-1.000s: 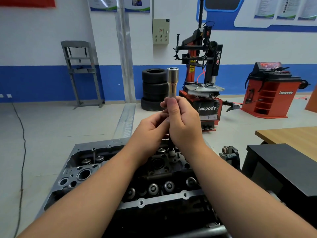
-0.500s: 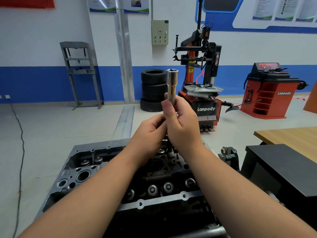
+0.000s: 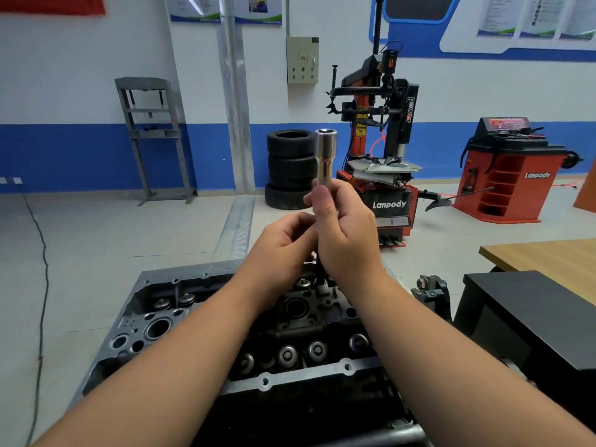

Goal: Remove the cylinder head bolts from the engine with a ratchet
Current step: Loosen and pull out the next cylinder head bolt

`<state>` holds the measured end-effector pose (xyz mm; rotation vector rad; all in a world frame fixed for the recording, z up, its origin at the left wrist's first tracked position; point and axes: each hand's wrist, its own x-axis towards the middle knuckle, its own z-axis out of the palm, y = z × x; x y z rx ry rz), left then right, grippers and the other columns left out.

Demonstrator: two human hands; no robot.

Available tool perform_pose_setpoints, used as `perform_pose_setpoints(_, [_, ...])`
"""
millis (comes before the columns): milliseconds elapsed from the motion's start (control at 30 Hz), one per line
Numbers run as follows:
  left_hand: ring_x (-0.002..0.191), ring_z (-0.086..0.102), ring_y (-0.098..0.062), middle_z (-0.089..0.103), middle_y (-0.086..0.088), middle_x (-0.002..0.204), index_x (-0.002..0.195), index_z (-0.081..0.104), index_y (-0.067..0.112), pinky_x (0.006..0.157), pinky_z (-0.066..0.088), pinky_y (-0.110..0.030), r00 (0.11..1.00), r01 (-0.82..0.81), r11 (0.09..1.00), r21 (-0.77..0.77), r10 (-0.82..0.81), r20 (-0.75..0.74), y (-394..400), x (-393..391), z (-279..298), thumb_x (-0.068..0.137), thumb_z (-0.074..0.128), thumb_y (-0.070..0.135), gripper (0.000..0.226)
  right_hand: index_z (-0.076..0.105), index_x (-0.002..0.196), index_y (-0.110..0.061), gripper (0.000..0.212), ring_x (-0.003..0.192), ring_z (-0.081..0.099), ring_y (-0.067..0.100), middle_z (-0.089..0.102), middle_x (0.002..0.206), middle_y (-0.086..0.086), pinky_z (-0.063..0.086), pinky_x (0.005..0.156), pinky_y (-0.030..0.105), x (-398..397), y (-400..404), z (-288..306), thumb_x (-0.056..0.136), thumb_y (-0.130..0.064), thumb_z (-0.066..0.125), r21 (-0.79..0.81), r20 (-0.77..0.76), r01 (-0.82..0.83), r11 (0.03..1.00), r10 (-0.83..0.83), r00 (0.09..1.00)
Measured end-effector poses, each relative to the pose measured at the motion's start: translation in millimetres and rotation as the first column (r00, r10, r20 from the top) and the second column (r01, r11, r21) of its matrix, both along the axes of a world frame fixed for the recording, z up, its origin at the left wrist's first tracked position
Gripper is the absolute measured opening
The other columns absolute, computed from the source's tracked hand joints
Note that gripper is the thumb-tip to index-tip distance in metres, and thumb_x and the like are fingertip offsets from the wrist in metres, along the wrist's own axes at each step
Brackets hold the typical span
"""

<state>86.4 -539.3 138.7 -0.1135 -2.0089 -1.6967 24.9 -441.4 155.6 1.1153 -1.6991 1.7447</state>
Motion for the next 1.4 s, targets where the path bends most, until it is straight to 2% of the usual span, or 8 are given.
perform_pose_setpoints(133, [0.091,0.074,-0.023,0.078,-0.006,0.103,0.113,0.071,0.023,0.081,0.061,-0.044,0.999,-0.032,0.999,-0.001,0.032,0.009,1.2,-2.9,-1.7,0.102,0.066,0.033,0.015,0.061,0.087,-0.007,0.031,0.066,0.055,0.016,0.06,0.072,0.005,0.045,0.059,0.029,-2.1,0.6,-1.8,0.097,-0.037,0.059,-0.052,-0.043,0.027,0.998,-0.03,0.999])
perform_pose_setpoints(300, [0.081,0.074,-0.012,0.077,0.002,0.089,0.112,0.07,0.015,0.069,0.059,-0.025,0.995,0.082,0.995,0.061,-0.085,0.05,5.2,0.6,0.4,0.111,0.046,0.031,0.029,0.067,0.092,-0.022,0.03,0.077,0.063,0.004,0.068,0.083,-0.005,0.045,0.066,0.013,-2.4,-2.2,-0.2,0.102,-0.043,0.047,-0.015,0.086,-0.097,0.995,0.098,0.991])
perform_pose_setpoints(500, [0.099,0.075,-0.017,0.079,0.002,0.105,0.113,0.071,0.025,0.085,0.064,-0.04,0.998,-0.061,0.998,0.001,0.061,-0.024,0.2,-3.1,-0.4,0.1,0.069,0.022,0.014,0.062,0.102,-0.019,0.019,0.081,0.063,0.003,0.064,0.083,-0.013,0.048,0.068,0.015,-1.4,-0.7,-0.8,0.096,-0.038,0.061,0.012,0.023,-0.035,0.999,0.034,0.999])
perform_pose_setpoints(633, [0.097,0.074,-0.029,0.079,-0.004,0.102,0.112,0.072,0.022,0.083,0.063,-0.049,0.998,-0.066,0.998,0.01,0.066,0.002,-2.8,-3.1,-2.3,0.101,0.068,0.026,0.013,0.066,0.1,-0.012,0.016,0.08,0.068,0.014,0.069,0.086,-0.003,0.057,0.071,0.039,-0.6,1.3,-1.6,0.097,-0.027,0.062,-0.013,-0.016,-0.013,1.0,0.013,1.0])
perform_pose_setpoints(767, [0.079,0.074,-0.014,0.078,-0.001,0.089,0.104,0.074,0.019,0.067,0.058,-0.024,0.997,0.063,0.992,0.111,-0.068,0.042,2.4,-0.1,-0.4,0.108,0.049,0.04,0.032,0.067,0.1,-0.013,0.023,0.081,0.065,0.008,0.07,0.086,-0.005,0.052,0.07,0.025,-1.5,0.3,-1.0,0.1,-0.03,0.051,0.009,-0.01,0.013,1.0,-0.013,1.0])
perform_pose_setpoints(1033, [0.091,0.075,-0.021,0.079,-0.006,0.1,0.111,0.072,0.017,0.084,0.061,-0.047,0.997,-0.078,0.996,0.031,0.077,0.017,-0.3,-3.1,-0.1,0.099,0.07,0.027,0.016,0.063,0.096,-0.018,0.016,0.068,0.06,0.009,0.064,0.076,-0.008,0.048,0.06,0.024,-0.4,0.4,-1.4,0.096,-0.034,0.062,-0.045,-0.025,0.025,0.999,-0.026,0.999])
perform_pose_setpoints(1233, [0.08,0.075,-0.012,0.078,0.001,0.088,0.111,0.071,0.017,0.068,0.058,-0.023,0.996,0.067,0.994,0.09,-0.071,0.048,4.9,0.7,0.6,0.111,0.047,0.03,0.027,0.065,0.098,-0.02,0.024,0.08,0.065,0.002,0.069,0.082,-0.012,0.045,0.066,0.01,-1.6,-1.4,0.3,0.103,-0.037,0.048,-0.023,0.065,-0.073,0.997,0.074,0.995])
perform_pose_setpoints(1400, [0.093,0.076,-0.016,0.079,0.001,0.1,0.113,0.073,0.027,0.079,0.062,-0.03,1.0,0.005,1.0,-0.006,-0.005,-0.007,3.2,-1.4,0.7,0.105,0.058,0.033,0.018,0.058,0.096,-0.03,0.004,0.073,0.06,0.002,0.063,0.078,-0.012,0.044,0.065,0.01,-0.3,-0.2,1.4,0.098,-0.034,0.06,-0.046,0.05,-0.068,0.997,0.07,0.996])
